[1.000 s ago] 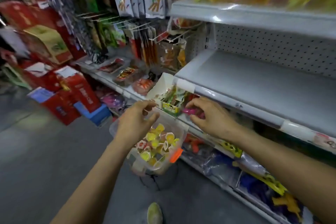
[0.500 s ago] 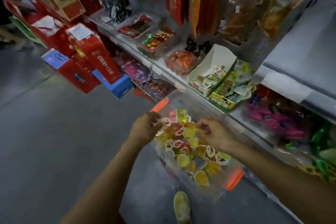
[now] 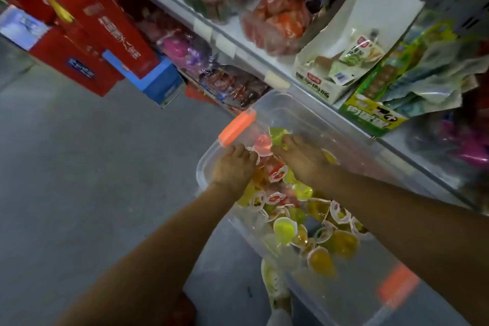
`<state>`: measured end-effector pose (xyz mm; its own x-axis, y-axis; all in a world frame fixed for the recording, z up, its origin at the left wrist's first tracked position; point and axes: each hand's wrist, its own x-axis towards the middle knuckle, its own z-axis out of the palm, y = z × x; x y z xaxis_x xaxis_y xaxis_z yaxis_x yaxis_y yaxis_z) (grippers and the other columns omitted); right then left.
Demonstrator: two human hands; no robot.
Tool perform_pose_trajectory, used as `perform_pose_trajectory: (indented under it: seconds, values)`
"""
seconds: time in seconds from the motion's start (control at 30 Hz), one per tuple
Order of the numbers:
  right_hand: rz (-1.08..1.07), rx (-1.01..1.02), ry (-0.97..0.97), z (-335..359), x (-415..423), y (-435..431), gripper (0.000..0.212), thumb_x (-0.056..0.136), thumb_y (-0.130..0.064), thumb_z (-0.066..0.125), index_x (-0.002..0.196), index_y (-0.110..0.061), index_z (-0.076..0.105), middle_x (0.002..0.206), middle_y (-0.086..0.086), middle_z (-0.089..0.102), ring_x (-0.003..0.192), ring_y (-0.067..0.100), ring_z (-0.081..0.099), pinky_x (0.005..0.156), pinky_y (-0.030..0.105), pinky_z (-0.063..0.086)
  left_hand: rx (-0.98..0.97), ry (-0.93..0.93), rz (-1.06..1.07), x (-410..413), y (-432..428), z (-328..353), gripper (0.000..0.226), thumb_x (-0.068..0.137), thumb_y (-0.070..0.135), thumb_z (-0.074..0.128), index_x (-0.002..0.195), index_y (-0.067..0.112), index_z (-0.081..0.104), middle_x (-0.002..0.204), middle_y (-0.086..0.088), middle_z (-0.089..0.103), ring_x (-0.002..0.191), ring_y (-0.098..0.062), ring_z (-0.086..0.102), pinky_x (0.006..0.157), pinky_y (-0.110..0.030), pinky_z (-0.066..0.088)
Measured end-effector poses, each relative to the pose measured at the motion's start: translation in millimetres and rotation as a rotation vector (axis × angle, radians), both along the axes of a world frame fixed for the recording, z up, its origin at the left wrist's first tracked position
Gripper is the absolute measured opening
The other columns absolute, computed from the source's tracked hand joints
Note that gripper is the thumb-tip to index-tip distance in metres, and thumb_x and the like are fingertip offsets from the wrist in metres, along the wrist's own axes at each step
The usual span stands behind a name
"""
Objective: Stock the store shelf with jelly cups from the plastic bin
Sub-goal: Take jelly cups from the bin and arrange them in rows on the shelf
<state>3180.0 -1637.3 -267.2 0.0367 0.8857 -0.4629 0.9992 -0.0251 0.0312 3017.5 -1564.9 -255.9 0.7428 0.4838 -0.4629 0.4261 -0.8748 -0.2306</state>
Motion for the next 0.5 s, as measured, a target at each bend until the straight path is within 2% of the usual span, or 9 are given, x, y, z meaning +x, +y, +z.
perform_pose_trajectory:
  seconds: [0.13, 0.23, 0.33, 0.37, 0.43, 0.5]
  values:
    - [0.074, 0.027, -0.108, -16, -2, 13, 0.056, 0.090, -0.008, 0.054, 0.140, -0.023, 0.033, 0.138, 0.013, 0.036, 0.130, 0.030, 0.036, 0.089, 0.038, 0.047, 0.050, -0.037, -0.068, -2, 4, -8, 0.036, 0.098, 0.011, 0.047, 0.133, 0.006, 0.040, 0.129, -0.013, 0.053, 0.121, -0.030, 0.044, 0.103, -0.037, 0.031]
    - [0.157, 0.089, -0.179, -24, -2, 17, 0.042, 0.090, -0.015, 0.057, 0.129, -0.021, 0.046, 0.133, 0.012, 0.046, 0.126, 0.028, 0.045, 0.083, 0.037, 0.048, 0.043, -0.051, -0.078, -2, 4, -9, 0.035, 0.098, 0.010, 0.046, 0.132, 0.006, 0.040, 0.127, -0.014, 0.053, 0.118, -0.031, 0.046, 0.103, -0.037, 0.031]
    - [0.223, 0.104, -0.187, -19, 4, 17, 0.038, 0.061, -0.026, 0.083, 0.096, -0.025, 0.068, 0.105, 0.006, 0.066, 0.101, 0.023, 0.063, 0.064, 0.032, 0.049, -0.008, -0.114, -0.026, -1, 1, -6, 0.039, 0.097, 0.015, 0.049, 0.134, 0.009, 0.039, 0.127, -0.013, 0.053, 0.116, -0.030, 0.047, 0.103, -0.038, 0.031]
    - [0.211, 0.157, -0.165, -16, 6, 14, 0.041, 0.058, -0.027, 0.084, 0.096, -0.025, 0.068, 0.103, 0.005, 0.066, 0.098, 0.022, 0.063, 0.066, 0.032, 0.049, -0.049, -0.152, 0.029, 0, -1, -4, 0.043, 0.095, 0.018, 0.052, 0.135, 0.011, 0.039, 0.128, -0.012, 0.053, 0.116, -0.030, 0.047, 0.104, -0.037, 0.032]
    - [0.127, 0.229, -0.104, -10, 12, 1, 0.049, 0.073, -0.028, 0.075, 0.118, -0.023, 0.057, 0.119, 0.004, 0.059, 0.110, 0.023, 0.057, 0.083, 0.035, 0.046, -0.162, -0.255, 0.217, 0, -8, 5, 0.051, 0.091, 0.028, 0.060, 0.135, 0.015, 0.038, 0.128, -0.010, 0.052, 0.115, -0.029, 0.050, 0.101, -0.038, 0.035]
    - [-0.058, 0.230, 0.062, -3, 15, -18, 0.055, 0.082, -0.034, 0.068, 0.130, -0.019, 0.044, 0.129, 0.004, 0.054, 0.119, 0.025, 0.051, 0.096, 0.036, 0.039, -0.324, -0.419, 0.517, 0, -18, 23, 0.051, 0.086, 0.035, 0.067, 0.127, 0.018, 0.042, 0.122, -0.007, 0.054, 0.107, -0.029, 0.056, 0.095, -0.040, 0.045]
